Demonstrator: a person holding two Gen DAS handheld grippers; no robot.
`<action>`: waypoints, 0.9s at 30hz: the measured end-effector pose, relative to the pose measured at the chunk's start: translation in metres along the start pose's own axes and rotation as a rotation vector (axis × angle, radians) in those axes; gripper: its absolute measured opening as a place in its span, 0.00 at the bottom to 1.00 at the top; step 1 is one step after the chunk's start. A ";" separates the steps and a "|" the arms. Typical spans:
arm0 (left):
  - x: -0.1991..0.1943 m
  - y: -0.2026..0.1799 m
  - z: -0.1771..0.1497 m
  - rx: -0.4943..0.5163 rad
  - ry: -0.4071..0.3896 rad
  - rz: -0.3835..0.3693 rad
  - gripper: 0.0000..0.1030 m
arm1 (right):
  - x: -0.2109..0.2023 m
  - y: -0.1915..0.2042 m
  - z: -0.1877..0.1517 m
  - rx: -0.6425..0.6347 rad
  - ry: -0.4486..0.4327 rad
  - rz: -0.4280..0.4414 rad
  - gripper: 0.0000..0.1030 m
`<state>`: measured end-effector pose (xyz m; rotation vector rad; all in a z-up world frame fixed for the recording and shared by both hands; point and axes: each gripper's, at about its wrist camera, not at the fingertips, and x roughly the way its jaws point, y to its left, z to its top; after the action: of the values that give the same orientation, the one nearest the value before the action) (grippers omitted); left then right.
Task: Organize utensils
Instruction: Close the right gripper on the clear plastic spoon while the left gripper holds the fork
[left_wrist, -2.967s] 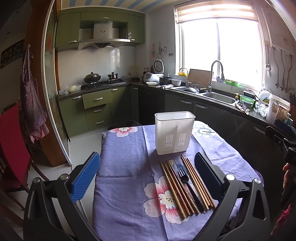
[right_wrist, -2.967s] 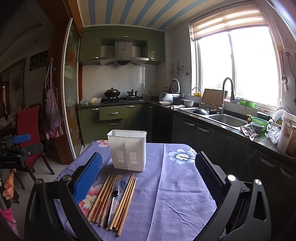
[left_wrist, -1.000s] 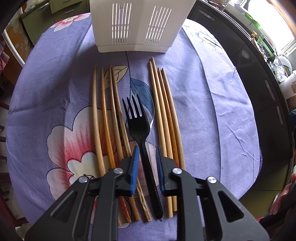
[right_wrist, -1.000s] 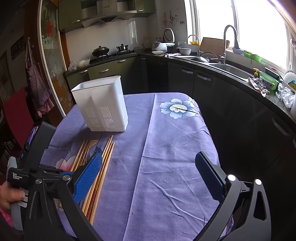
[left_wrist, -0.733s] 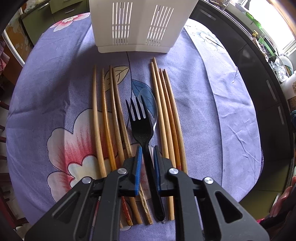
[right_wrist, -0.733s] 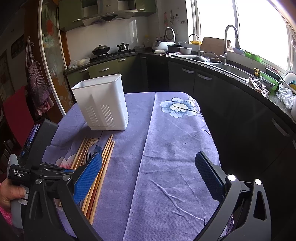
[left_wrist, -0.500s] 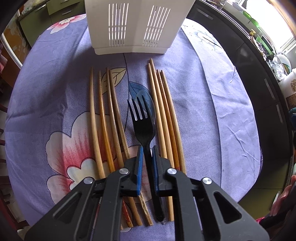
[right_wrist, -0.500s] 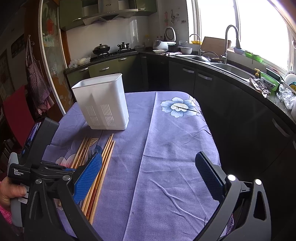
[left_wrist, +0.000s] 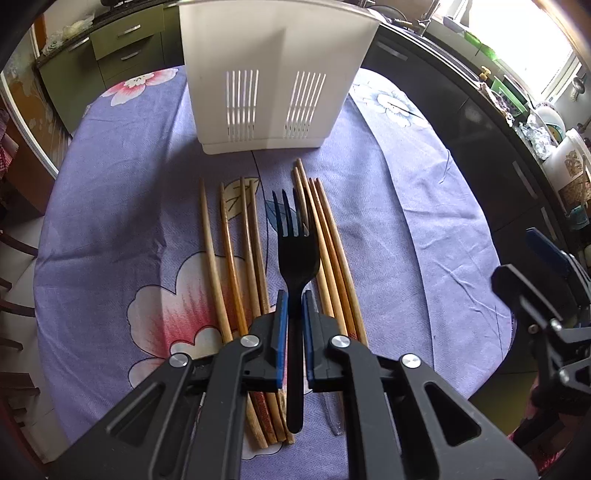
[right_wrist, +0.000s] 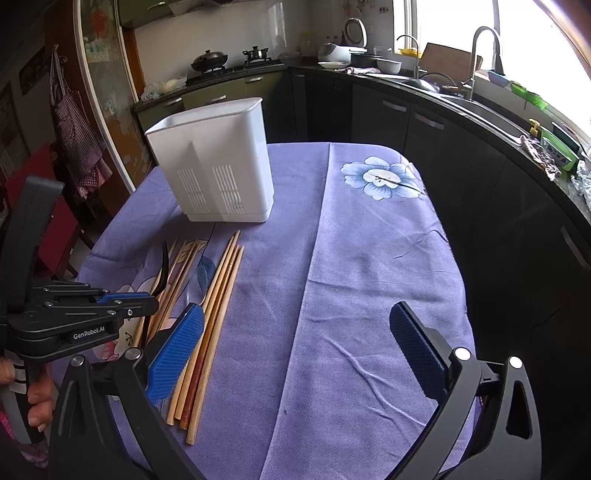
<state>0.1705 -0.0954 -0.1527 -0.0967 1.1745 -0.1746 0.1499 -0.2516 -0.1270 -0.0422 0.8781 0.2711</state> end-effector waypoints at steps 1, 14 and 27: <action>-0.005 0.003 0.000 -0.002 -0.013 -0.004 0.08 | 0.006 0.006 0.001 -0.015 0.026 0.004 0.96; -0.047 0.035 -0.005 -0.029 -0.143 0.014 0.08 | 0.073 0.080 0.010 -0.111 0.283 0.142 0.54; -0.054 0.047 -0.009 -0.022 -0.161 -0.022 0.08 | 0.104 0.105 0.009 -0.076 0.363 0.146 0.35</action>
<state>0.1462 -0.0391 -0.1144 -0.1403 1.0153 -0.1698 0.1934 -0.1266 -0.1929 -0.1009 1.2338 0.4419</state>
